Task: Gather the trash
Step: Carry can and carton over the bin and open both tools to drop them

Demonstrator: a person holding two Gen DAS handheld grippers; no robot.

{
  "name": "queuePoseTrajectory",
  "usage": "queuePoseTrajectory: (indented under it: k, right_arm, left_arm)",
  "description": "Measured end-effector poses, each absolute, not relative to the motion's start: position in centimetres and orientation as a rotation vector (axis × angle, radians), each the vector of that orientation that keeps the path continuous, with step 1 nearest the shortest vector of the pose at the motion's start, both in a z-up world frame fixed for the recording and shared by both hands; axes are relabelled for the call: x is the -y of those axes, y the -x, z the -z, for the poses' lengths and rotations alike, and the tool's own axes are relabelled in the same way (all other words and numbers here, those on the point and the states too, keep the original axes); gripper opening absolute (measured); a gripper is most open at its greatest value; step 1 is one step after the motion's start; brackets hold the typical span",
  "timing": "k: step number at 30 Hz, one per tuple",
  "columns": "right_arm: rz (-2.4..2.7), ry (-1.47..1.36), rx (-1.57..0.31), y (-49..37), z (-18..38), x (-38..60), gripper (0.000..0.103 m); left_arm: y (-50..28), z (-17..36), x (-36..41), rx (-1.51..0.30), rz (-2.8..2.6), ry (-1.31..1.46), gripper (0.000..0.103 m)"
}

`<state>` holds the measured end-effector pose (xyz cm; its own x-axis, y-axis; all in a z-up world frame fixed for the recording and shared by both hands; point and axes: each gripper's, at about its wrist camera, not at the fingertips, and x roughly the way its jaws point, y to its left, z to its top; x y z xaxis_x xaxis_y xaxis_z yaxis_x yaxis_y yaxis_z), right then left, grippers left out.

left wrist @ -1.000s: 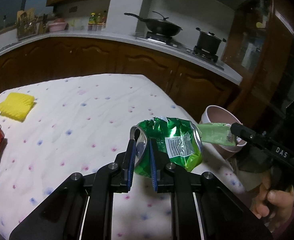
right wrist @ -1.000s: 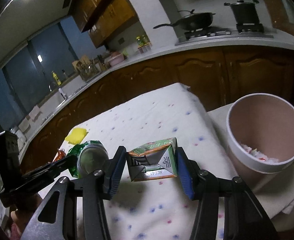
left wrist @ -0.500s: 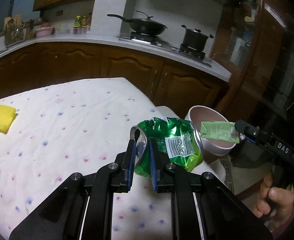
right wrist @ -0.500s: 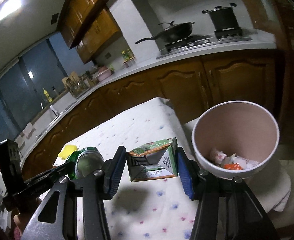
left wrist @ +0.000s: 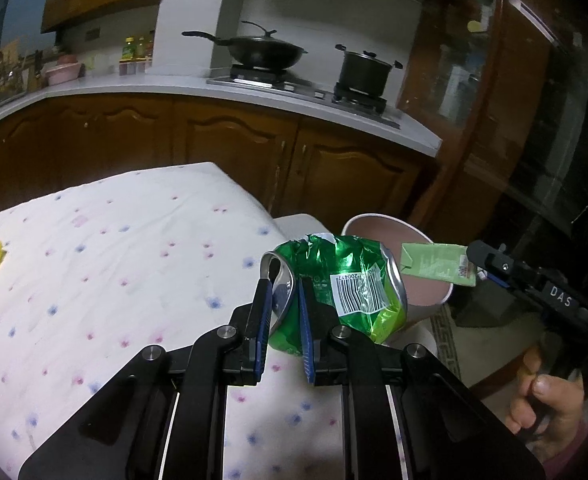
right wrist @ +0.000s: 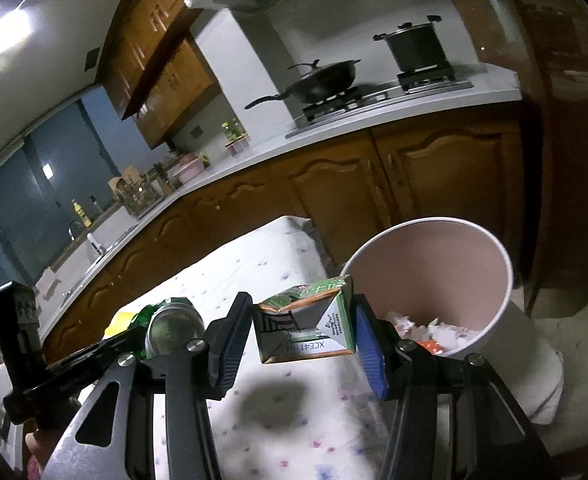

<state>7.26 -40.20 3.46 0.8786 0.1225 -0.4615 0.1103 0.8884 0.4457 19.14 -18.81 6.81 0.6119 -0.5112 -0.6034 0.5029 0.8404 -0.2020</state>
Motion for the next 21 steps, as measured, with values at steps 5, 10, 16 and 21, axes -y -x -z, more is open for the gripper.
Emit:
queuePoseTrajectory:
  k: [5, 10, 16, 21]
  right_arm:
    - [0.024, -0.493, -0.498, -6.8, -3.3, 41.8, 0.051]
    - [0.052, -0.505, -0.496, -6.6, -3.0, 43.3, 0.051]
    - [0.083, -0.51, -0.501, -6.7, -2.5, 45.3, 0.051]
    - [0.104, -0.518, -0.506, -7.0, -2.0, 46.9, 0.051]
  left_arm:
    - [-19.5, -7.2, 20.6, -0.698, 0.607, 0.002, 0.012]
    - [-19.9, -7.3, 22.9, -0.7, 0.63, -0.011, 0.012]
    - [-20.4, -7.0, 25.8, -0.712, 0.66, -0.028, 0.012]
    - [-21.2, -6.6, 28.4, -0.718, 0.677, -0.055, 0.012]
